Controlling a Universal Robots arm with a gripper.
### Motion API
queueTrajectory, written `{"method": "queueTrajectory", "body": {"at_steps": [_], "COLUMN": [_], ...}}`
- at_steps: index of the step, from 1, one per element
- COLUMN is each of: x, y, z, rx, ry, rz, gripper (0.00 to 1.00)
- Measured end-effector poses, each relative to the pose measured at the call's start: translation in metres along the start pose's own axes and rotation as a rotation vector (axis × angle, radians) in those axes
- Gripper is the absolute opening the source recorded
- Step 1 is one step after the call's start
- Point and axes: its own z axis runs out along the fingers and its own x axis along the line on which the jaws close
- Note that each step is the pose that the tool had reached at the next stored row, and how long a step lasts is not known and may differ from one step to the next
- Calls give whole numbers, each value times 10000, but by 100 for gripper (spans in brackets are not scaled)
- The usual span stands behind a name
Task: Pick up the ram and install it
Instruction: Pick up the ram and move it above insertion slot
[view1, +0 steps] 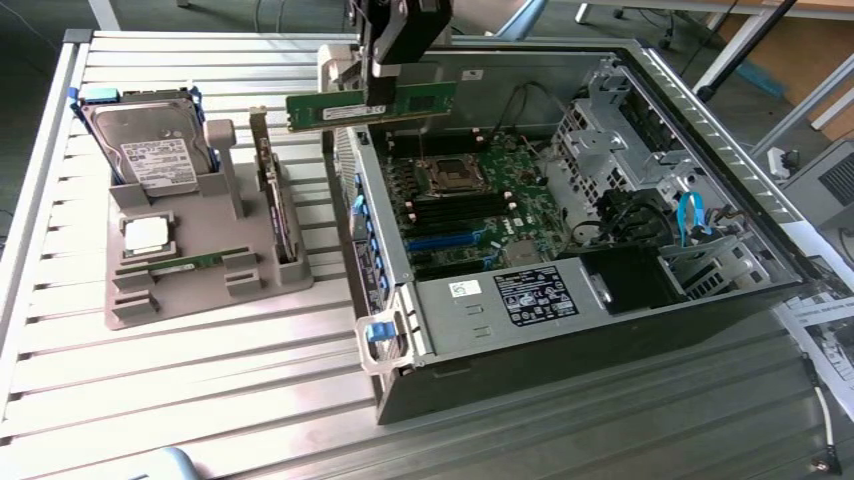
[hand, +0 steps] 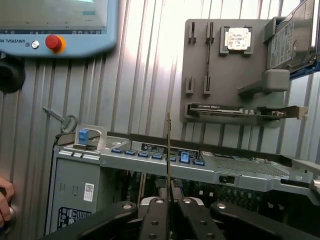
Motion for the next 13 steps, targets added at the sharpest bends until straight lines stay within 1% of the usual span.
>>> {"method": "queueTrajectory", "body": {"at_steps": [13], "x": [11], "y": [-86], "z": [-1], "rx": [-2], "ry": [17], "rz": [0], "gripper": [13]}}
